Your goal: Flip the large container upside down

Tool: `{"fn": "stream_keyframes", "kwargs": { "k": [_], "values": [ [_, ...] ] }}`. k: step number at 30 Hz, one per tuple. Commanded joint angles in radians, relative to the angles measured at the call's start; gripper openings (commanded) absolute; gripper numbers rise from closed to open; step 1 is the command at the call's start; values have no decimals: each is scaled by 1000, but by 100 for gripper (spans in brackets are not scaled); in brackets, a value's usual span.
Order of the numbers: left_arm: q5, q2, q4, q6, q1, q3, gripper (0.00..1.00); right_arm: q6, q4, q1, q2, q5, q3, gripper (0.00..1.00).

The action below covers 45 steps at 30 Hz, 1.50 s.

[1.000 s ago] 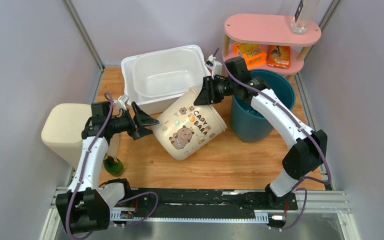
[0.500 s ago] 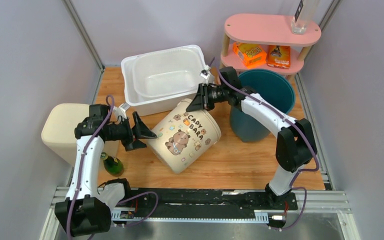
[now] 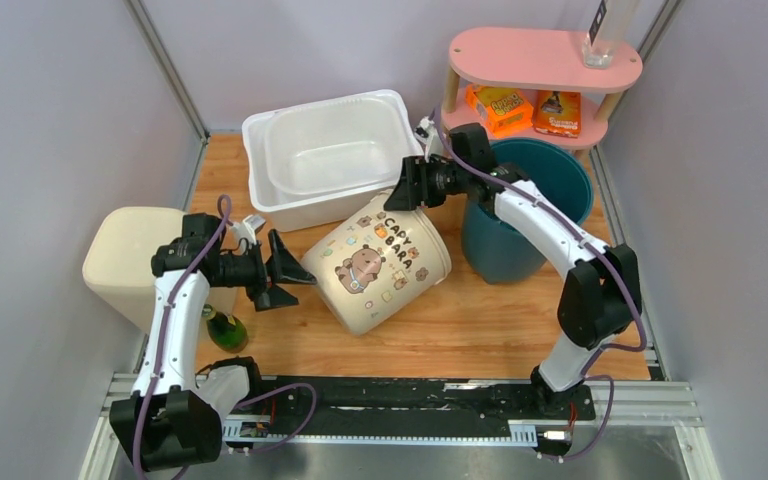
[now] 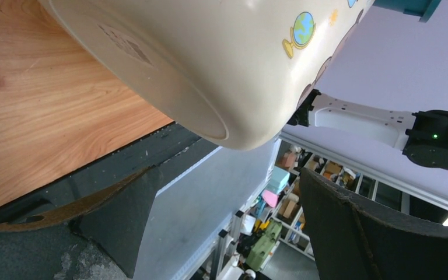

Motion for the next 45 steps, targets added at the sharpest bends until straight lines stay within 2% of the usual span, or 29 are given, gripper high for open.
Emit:
{"fn": "stream_keyframes", "kwargs": {
  "k": [1,6,13,19,24,29,35,38,40,43,45],
  "values": [
    [53,-15,68,-40,6,-3,100,-213,-155,-6,-109,129,57,76],
    [108,-18,210,-177,7,-66,100,-351,-281,-6,-158,221,71,85],
    [139,-24,275,-241,7,-114,100,-459,-413,26,-202,368,71,77],
    [146,-35,323,-273,-4,-148,100,-471,-431,85,-238,392,-5,53],
    [147,-20,392,-311,-23,-156,100,-464,-434,112,-239,414,-54,36],
    [141,-1,401,-300,-28,-97,99,-452,-433,102,-213,465,-89,28],
    [120,-3,386,-274,-28,-51,99,-408,-434,25,-134,459,-55,18],
    [119,-6,412,-293,-30,-60,99,-391,-432,-32,-84,465,-30,7],
    [126,-14,478,-334,-36,-79,99,-403,-435,-60,-59,492,-9,7],
    [113,-23,556,-378,-44,-100,99,-469,-471,-72,-12,552,33,16],
    [101,-29,622,-408,-49,-105,99,-512,-488,-84,16,584,44,18]
  ]
}}
